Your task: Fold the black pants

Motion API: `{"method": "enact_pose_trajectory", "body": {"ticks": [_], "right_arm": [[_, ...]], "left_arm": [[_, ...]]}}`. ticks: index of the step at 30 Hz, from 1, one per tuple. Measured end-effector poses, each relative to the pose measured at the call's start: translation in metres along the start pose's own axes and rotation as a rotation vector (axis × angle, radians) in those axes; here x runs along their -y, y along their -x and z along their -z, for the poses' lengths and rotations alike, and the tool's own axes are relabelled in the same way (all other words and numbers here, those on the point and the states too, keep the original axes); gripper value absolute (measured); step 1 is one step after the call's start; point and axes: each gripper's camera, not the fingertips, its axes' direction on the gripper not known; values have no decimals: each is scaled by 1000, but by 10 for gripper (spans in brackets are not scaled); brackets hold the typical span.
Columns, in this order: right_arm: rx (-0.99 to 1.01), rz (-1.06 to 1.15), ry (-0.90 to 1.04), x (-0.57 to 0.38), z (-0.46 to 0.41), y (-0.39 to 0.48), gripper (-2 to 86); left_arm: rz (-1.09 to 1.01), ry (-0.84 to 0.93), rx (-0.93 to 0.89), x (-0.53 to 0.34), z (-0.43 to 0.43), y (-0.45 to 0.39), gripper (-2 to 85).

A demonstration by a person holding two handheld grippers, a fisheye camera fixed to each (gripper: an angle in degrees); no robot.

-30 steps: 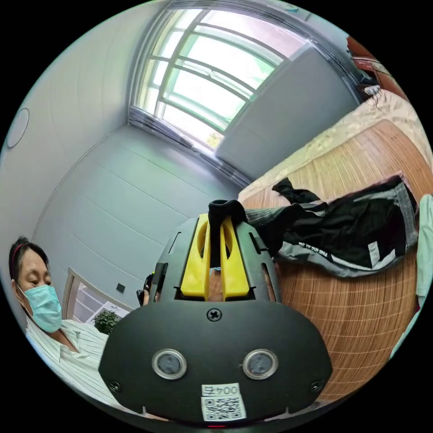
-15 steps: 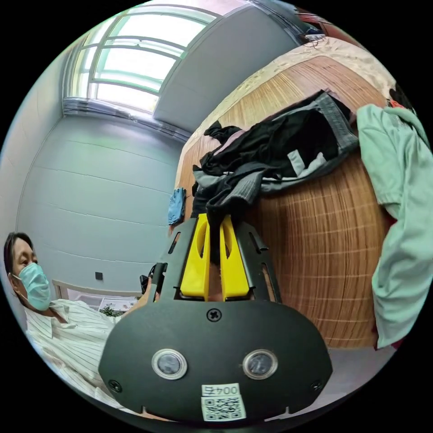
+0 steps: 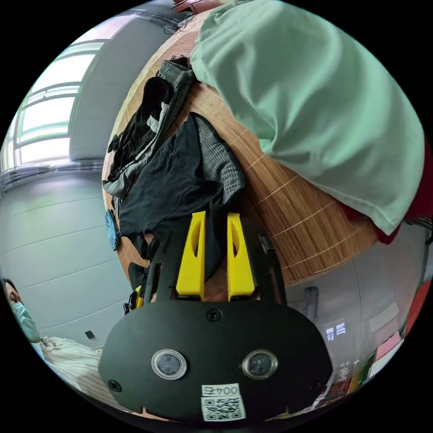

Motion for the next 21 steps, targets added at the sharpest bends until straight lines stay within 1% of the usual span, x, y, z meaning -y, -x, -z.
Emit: {"method": "enact_pose_trajectory", "body": {"ticks": [4,5,7,9,10,11,12,14,16,17,19,21], "right_arm": [[-92,17,-145,-42,18,23,117],[-115,52,-181,-54,18,36,116],[-145,129,-225,-74,11,62,112],[-108,221,-212,-94,-8,90,104],[-65,274,-176,-107,-28,107,101],[-30,318,-144,-121,-50,123,101],[-11,334,-129,-127,-61,130,101],[85,359,-78,-149,-104,152,101],[159,339,-53,-162,-131,161,101],[200,325,-31,-170,-147,167,100],[202,338,-13,-180,-165,176,96],[171,375,1,-190,-179,184,88]], "left_arm": [[-63,71,61,-2,28,4,96],[-76,83,75,-3,40,6,101],[-112,79,163,-1,62,4,107],[-217,34,361,13,84,-8,114],[-240,20,412,19,86,-11,117],[-310,2,513,32,85,-18,122],[-382,8,608,46,74,-25,133],[-461,36,698,63,51,-33,149],[-521,69,748,75,27,-42,164],[-583,93,797,77,11,-49,170],[-664,144,858,76,-15,-52,171],[-769,249,968,69,-52,-47,164]]}}
